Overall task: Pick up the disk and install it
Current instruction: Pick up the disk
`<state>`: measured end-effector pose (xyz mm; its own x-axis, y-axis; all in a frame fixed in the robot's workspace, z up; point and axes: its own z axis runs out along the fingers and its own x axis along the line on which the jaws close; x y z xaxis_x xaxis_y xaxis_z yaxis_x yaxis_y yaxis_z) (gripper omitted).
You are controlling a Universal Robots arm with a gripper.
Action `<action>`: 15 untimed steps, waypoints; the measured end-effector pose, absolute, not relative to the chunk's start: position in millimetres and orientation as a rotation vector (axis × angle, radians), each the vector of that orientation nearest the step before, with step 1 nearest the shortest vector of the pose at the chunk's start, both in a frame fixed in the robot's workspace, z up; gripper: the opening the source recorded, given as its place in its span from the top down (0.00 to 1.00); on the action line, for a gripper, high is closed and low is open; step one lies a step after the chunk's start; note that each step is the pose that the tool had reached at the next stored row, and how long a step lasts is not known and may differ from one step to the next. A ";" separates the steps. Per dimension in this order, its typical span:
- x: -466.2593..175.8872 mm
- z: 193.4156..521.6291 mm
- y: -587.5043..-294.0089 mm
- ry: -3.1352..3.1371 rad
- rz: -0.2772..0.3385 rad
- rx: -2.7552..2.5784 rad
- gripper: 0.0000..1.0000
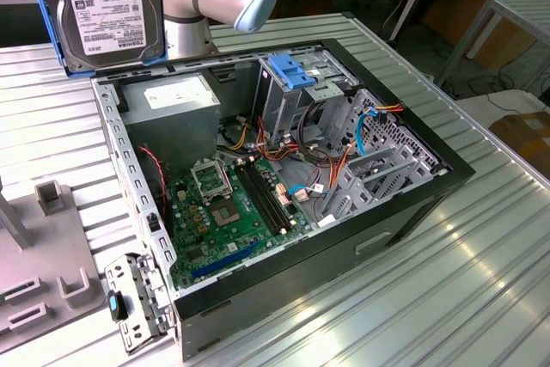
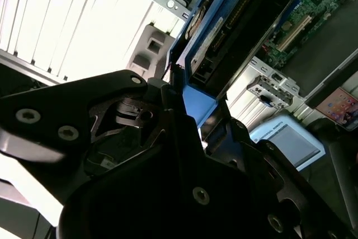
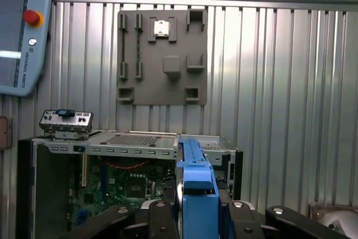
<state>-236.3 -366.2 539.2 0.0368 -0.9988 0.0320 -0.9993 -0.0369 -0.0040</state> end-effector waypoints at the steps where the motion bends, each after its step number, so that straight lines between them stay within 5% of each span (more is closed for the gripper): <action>1: -233.9 539.2 -366.2 -2.167 0.040 2.248 0.63; 15: -171.8 539.2 -366.2 -2.166 0.041 2.248 0.63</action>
<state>-171.8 -366.2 539.2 0.0368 -0.9988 0.0324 -0.9993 -0.0369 -0.0040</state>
